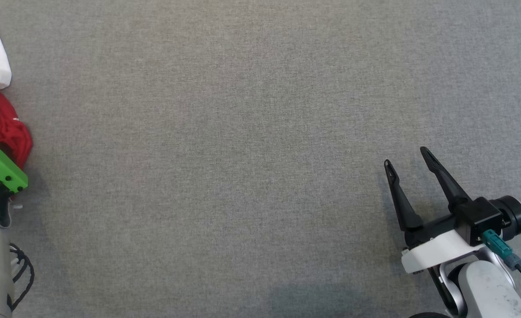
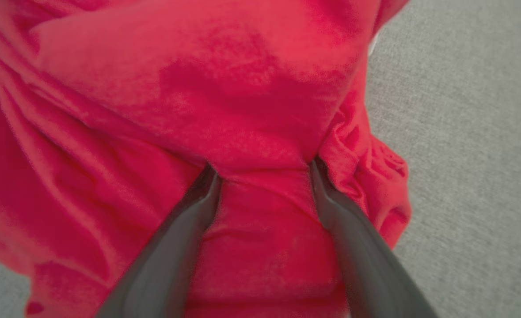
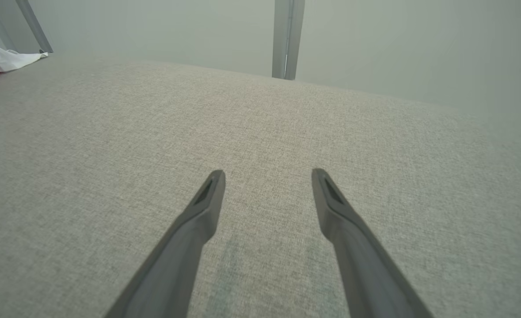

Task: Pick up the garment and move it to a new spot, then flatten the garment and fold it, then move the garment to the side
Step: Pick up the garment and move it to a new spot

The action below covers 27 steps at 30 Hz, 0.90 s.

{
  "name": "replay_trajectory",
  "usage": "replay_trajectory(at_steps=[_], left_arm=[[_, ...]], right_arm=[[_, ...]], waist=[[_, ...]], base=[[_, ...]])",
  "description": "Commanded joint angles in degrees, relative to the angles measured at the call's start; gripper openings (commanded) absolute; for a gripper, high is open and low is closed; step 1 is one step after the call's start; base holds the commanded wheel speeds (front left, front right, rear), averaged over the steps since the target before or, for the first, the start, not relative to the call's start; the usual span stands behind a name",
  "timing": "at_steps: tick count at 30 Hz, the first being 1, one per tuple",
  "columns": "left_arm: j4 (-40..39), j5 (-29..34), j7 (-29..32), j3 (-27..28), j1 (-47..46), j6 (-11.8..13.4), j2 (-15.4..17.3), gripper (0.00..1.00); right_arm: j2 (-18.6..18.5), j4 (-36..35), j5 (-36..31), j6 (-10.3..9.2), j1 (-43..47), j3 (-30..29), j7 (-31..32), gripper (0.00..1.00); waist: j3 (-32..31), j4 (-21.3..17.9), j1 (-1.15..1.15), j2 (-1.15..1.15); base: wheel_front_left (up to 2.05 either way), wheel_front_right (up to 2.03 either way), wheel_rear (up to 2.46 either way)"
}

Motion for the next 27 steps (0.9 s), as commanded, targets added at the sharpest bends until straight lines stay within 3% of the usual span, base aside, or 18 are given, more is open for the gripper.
replay_trajectory(at_steps=[1, 2, 3, 5, 6, 7, 19, 27], left_arm=[[1.2, -0.4, -0.5, -0.4, 0.3, -0.6, 0.3, 1.00], [1.9, -0.3, -0.5, -0.7, 0.2, -0.8, 0.1, 0.87], [2.5, -0.2, -0.6, -1.0, 0.1, -1.1, -0.2, 0.55], [3.7, -0.1, -0.8, -1.3, -0.1, -1.3, -0.7, 0.27], [4.2, -0.3, -0.9, -1.3, 0.0, -1.5, -0.8, 0.04], [4.6, -0.5, -0.9, -1.4, 0.0, -1.7, -0.8, 0.00], [3.4, -2.6, -6.0, -1.6, -1.5, -5.5, 1.5, 0.00], [-4.5, -8.3, -9.1, 1.2, -1.4, -6.4, 3.6, 0.00]], right_arm=[[-0.4, -0.1, 0.4, -0.02, 0.7, -0.2, -0.2, 1.00], [-0.5, -0.1, 0.4, -0.02, 0.8, -0.3, -0.2, 1.00], [-0.4, 0.0, 0.4, -0.02, 1.0, -0.4, -0.2, 1.00], [-0.3, 0.4, 0.4, -0.02, 1.3, -0.2, -0.2, 1.00], [-0.3, 0.5, 0.6, -0.02, 1.2, 0.0, -0.2, 1.00], [-0.2, 0.5, 0.7, -0.02, 1.0, 0.2, -0.2, 1.00], [1.9, 1.4, 1.4, -0.02, 2.0, -1.4, -0.2, 1.00], [3.8, 2.0, 1.7, -0.02, 3.6, -3.1, -0.2, 1.00]], waist=[[0.9, -1.2, -0.01, 0.00], [0.8, -1.1, -0.01, 0.00], [0.7, -1.0, -0.01, 0.00], [0.3, -0.6, -0.01, 0.00], [0.1, -0.5, -0.01, 0.00], [-0.1, -0.5, -0.01, 0.00], [-4.0, 2.5, -0.01, 0.00], [-8.3, 4.7, -0.01, 0.00]], base=[[0.00, 0.00, 0.00], [0.00, 0.00, 0.00], [0.00, 0.00, 0.00], [0.00, 0.00, 0.00], [0.00, 0.00, 0.00], [0.00, 0.00, 0.00], [0.00, 0.00, 0.00], [0.00, 0.00, 0.00]])
